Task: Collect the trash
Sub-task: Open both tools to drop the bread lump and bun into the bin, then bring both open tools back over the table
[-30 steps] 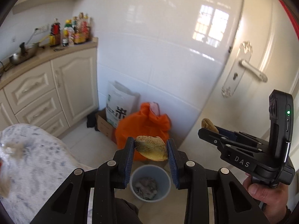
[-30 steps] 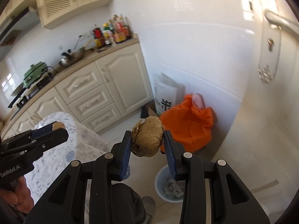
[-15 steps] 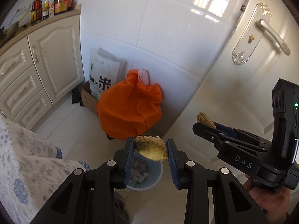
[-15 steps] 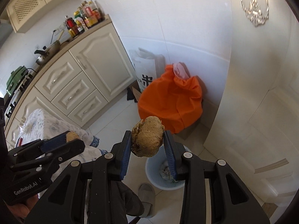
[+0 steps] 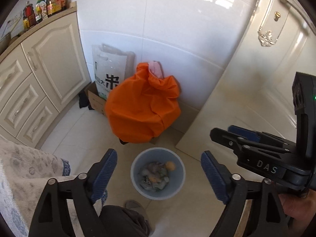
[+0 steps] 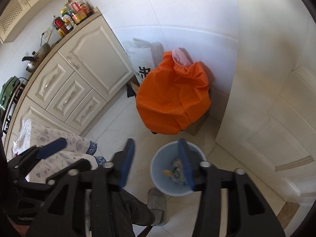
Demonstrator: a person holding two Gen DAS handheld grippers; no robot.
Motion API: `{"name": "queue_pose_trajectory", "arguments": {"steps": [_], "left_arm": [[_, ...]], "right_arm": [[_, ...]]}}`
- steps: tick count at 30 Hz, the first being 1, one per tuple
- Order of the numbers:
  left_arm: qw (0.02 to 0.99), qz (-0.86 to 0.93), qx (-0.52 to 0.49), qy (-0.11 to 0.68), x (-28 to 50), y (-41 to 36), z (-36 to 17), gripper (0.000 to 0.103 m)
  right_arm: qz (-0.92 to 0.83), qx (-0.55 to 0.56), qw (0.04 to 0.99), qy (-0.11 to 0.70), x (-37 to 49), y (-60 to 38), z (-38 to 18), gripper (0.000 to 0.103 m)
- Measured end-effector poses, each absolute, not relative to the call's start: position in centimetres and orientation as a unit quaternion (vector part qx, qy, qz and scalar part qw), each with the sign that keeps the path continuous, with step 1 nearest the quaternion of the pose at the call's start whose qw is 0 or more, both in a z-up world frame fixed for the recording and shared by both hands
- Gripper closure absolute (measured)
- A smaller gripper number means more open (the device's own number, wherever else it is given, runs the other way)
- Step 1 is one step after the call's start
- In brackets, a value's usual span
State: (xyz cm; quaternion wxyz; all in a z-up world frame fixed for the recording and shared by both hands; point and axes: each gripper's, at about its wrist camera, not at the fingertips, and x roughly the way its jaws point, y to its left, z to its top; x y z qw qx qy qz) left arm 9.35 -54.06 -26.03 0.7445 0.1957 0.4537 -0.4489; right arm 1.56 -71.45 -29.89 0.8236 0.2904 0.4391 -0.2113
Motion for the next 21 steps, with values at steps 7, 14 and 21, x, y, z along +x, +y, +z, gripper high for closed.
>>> {"name": "queue_pose_trajectory", "arguments": {"steps": [7,14,21], "left_arm": [[0.77,-0.425,0.201,0.432,8.4,-52.2,-24.6,0.001],[0.783,-0.424,0.186,0.415,6.9,-47.8,-22.3,0.001],[0.806,-0.414,0.15,0.397,6.6,-41.6,-18.4,0.001]], "right_arm": [[-0.248,0.284,0.815,0.439,1.3,-71.1,-29.2,0.0],[-0.242,0.276,0.824,0.433,1.5,-69.3,-27.2,0.0],[-0.221,0.256,0.845,0.413,2.5,-66.1,-23.8,0.0]]}}
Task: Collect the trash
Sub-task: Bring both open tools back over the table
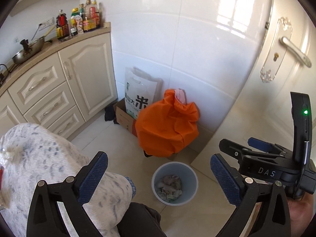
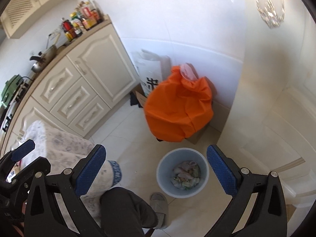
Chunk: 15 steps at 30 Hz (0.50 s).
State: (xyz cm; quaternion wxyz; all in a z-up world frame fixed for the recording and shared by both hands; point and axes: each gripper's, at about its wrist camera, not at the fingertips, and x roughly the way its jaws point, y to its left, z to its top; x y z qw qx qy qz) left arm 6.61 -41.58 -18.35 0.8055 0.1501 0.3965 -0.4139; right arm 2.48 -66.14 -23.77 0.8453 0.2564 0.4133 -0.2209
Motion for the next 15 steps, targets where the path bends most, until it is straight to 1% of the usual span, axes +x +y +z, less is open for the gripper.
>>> {"name": "queue_pose_trajectory", "arguments": {"steps": [8,15], "left_arm": [[0.842,-0.385,0.099,0.365,6.2,-32.5,-13.8,0.001],[0.872,-0.347,0.058,0.34,5.5,-23.5,-10.8,0.001]], "right_arm": [[-0.183,0.221,0.878,0.383,4.6,-60.6,-19.0,0.0],[-0.136,0.189,0.904,0.36,7.0,-54.8,-15.3,0.0]]}}
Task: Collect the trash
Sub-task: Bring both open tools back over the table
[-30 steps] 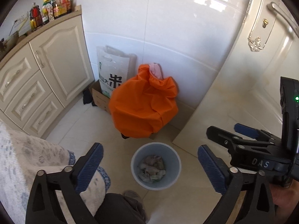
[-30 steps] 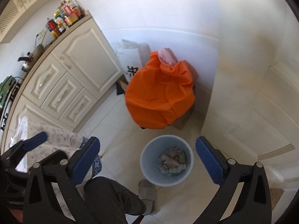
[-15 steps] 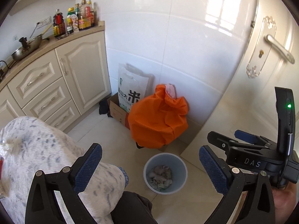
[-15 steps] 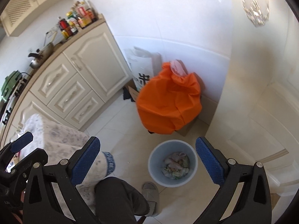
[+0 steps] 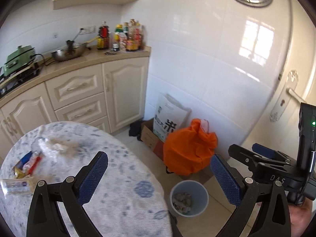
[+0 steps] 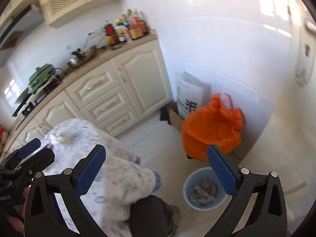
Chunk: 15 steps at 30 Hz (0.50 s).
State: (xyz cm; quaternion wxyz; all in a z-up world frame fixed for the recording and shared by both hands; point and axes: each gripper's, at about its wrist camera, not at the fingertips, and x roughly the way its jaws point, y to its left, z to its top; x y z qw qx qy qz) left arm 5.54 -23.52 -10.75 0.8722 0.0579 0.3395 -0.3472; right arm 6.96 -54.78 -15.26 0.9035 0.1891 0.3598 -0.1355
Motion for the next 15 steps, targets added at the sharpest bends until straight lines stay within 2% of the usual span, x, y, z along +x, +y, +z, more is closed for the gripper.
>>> {"name": "queue_pose_trajectory", "arguments": {"steps": [10,15], "left_arm": [[0.914,-0.282,0.006,0.292,3.4,-9.4,-6.6,0.001],[0.931,-0.239,0.004,0.276,1.9,-4.7,-5.9,0.001]], "right_arm": [[-0.051,0.134,0.932,0.334,9.8,-45.7,-10.9,0.0],[0.0,0.109,0.938,0.328,11.6,-41.0,-9.8,0.0]]}}
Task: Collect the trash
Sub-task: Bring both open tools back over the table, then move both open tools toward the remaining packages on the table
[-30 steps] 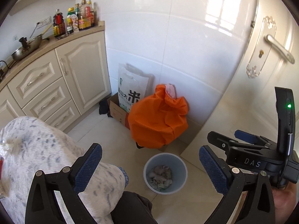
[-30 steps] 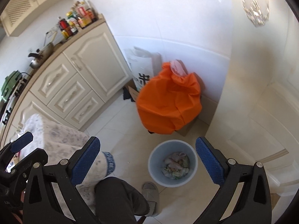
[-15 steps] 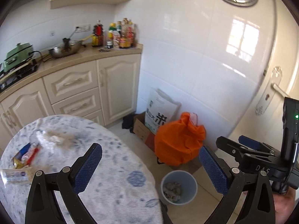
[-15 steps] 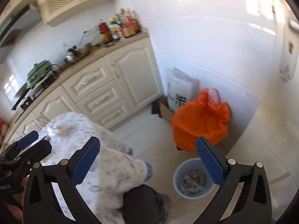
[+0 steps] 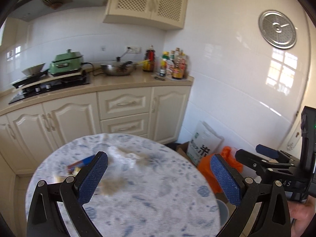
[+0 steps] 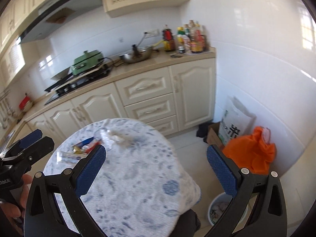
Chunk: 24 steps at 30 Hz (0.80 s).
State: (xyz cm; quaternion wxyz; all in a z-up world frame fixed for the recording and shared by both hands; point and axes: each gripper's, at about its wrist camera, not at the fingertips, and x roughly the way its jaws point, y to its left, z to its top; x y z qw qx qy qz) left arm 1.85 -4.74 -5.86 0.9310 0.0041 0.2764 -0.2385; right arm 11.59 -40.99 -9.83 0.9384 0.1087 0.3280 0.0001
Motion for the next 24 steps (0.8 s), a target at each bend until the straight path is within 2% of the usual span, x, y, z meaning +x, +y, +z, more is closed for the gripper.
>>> {"name": "queue_pose_trajectory", "arguments": {"steps": [14,24], "left_arm": [[0.953,-0.119,-0.034,0.275,-0.4,2.8,-6.1,0.001],[0.945,-0.059,-0.049,0.317,2.4,6.8,-9.6,0.001]], "right_arm": [[0.122,0.052,0.929,0.347,15.1,-30.1,-11.2,0.0],[0.188,0.009,0.898,0.397,19.6,-24.4,-15.7,0.0]]}}
